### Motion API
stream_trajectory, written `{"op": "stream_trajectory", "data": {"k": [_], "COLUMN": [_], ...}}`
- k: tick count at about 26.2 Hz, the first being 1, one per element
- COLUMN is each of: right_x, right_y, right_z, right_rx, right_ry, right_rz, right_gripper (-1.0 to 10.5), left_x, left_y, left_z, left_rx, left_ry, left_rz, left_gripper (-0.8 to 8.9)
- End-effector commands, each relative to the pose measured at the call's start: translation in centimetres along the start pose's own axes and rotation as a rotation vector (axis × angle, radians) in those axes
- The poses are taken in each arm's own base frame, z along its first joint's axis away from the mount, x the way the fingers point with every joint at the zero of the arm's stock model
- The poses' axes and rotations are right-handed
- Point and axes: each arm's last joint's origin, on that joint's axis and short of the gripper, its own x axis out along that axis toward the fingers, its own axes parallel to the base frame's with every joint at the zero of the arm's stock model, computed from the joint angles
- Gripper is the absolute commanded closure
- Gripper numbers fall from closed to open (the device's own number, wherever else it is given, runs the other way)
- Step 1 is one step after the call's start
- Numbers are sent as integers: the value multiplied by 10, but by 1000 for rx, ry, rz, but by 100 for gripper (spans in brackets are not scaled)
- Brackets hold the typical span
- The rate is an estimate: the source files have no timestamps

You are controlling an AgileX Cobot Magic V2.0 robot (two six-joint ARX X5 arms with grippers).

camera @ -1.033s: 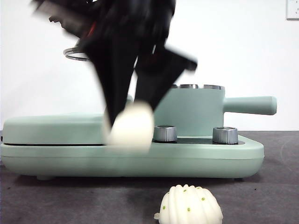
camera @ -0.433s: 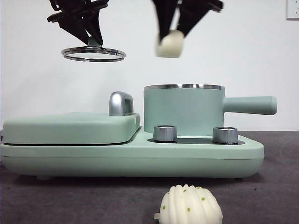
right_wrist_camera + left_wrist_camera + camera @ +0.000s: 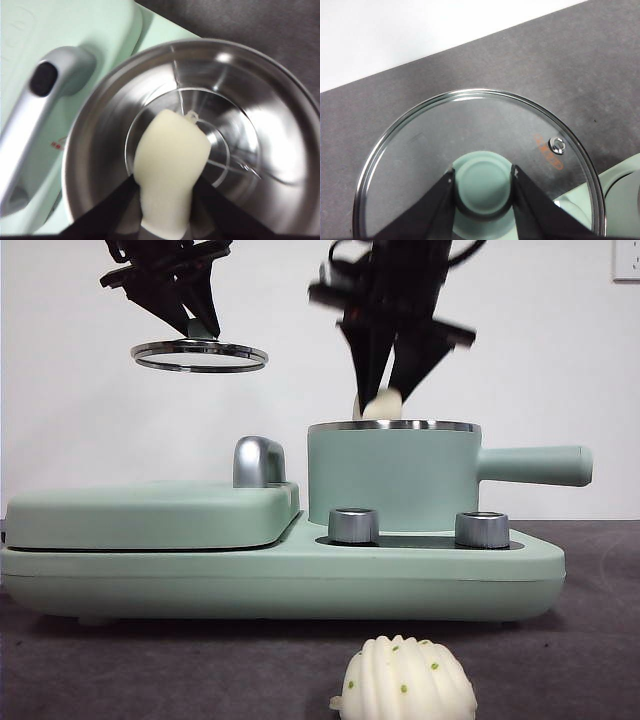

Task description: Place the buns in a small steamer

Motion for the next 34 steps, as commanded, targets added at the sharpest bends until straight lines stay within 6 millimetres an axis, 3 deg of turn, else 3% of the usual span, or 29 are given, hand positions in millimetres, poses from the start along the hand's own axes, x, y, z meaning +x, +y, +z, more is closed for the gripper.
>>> {"op": "stream_trajectory", "data": {"k": [1, 7, 11, 20, 23, 29, 34], "right_x": [15, 37, 41, 40, 40, 27, -2], "right_y": [2, 1, 1, 0, 0, 1, 0], "right_z": [8, 10, 11, 11, 11, 17, 21], "right_rx": [-31, -39, -44, -40, -40, -44, -40], "right_ry": [3, 49, 56, 56, 56, 13, -5], "right_rz": [17, 50, 54, 52, 51, 48, -4], "right_gripper": [838, 837, 833, 592, 579, 500, 499], "left_x": [-14, -14, -14, -15, -15, -15, -15], "left_y": [-1, -1, -1, 1, 0, 1, 1], "left_z": [13, 13, 13, 13, 13, 13, 13], "left_rx": [11, 12, 12, 10, 10, 10, 10], "left_ry": [-77, -78, -79, -78, -78, -78, -77], "left_rz": [4, 4, 5, 8, 7, 8, 8], "left_gripper": [795, 795, 795, 795, 795, 795, 795]}}
